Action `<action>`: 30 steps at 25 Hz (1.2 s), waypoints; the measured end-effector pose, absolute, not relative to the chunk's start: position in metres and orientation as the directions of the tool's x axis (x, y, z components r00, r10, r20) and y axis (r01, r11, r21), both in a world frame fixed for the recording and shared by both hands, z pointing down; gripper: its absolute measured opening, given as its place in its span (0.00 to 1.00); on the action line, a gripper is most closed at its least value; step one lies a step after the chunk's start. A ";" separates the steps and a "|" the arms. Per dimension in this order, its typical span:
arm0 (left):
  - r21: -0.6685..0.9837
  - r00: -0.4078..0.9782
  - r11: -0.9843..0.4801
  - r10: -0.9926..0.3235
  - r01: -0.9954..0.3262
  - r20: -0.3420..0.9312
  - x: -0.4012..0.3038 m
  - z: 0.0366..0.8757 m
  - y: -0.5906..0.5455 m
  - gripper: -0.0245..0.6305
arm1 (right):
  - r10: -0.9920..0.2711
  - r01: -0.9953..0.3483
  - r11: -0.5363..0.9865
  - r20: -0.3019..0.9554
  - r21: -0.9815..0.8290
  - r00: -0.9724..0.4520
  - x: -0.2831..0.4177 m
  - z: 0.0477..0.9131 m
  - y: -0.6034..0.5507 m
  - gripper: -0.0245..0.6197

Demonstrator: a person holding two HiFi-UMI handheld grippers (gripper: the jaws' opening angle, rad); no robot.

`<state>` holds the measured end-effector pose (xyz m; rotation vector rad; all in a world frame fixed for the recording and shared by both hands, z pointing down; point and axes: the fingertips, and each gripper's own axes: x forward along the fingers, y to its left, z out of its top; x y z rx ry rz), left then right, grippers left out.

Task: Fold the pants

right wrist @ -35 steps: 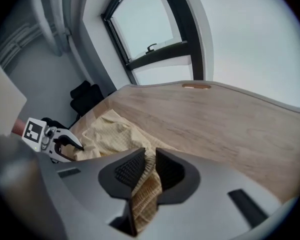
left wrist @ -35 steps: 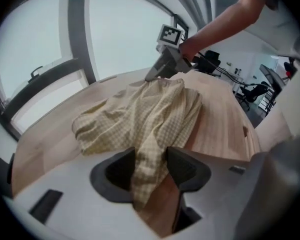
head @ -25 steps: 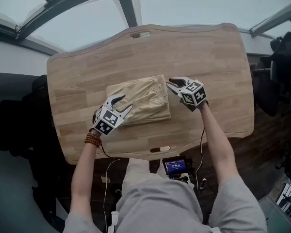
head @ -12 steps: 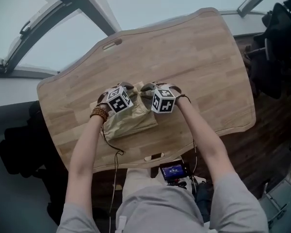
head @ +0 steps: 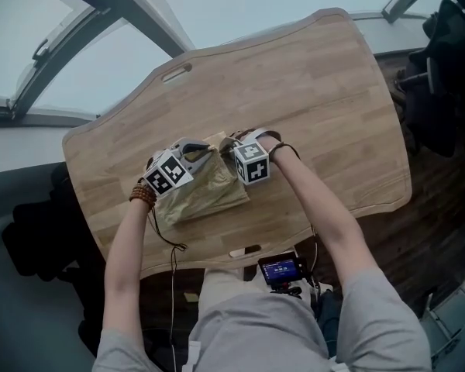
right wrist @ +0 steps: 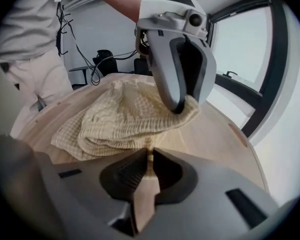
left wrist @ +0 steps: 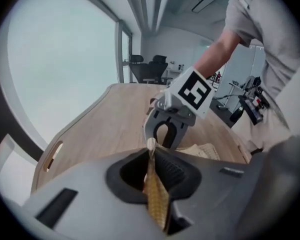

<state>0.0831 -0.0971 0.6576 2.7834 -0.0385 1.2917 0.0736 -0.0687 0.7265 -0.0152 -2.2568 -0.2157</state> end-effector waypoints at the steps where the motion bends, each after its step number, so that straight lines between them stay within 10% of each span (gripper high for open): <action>1: 0.064 0.665 -0.996 0.005 -0.064 0.747 0.084 0.650 -0.099 0.10 | -0.056 0.074 0.988 0.761 0.136 -0.647 0.074 0.725 -0.067 0.09; 15: 0.164 0.705 -0.973 0.005 -0.159 0.709 0.121 0.647 -0.085 0.10 | -0.066 -0.444 0.810 0.693 -0.383 -0.718 0.133 0.707 0.051 0.07; 18: 0.088 0.685 -0.971 -0.091 -0.223 0.723 0.114 0.649 -0.078 0.30 | -0.118 -0.473 0.817 0.706 -0.330 -0.698 0.149 0.699 0.062 0.19; 23: -0.086 0.654 -0.868 -0.431 -0.489 0.622 0.045 0.594 -0.064 0.32 | -0.347 -0.580 0.791 0.640 -0.193 -0.685 0.147 0.658 0.018 0.20; 30: -0.041 0.655 -0.954 -0.234 -0.296 0.719 0.096 0.665 0.067 0.27 | -0.410 -0.681 0.726 0.739 -0.091 -0.536 0.115 0.693 -0.063 0.20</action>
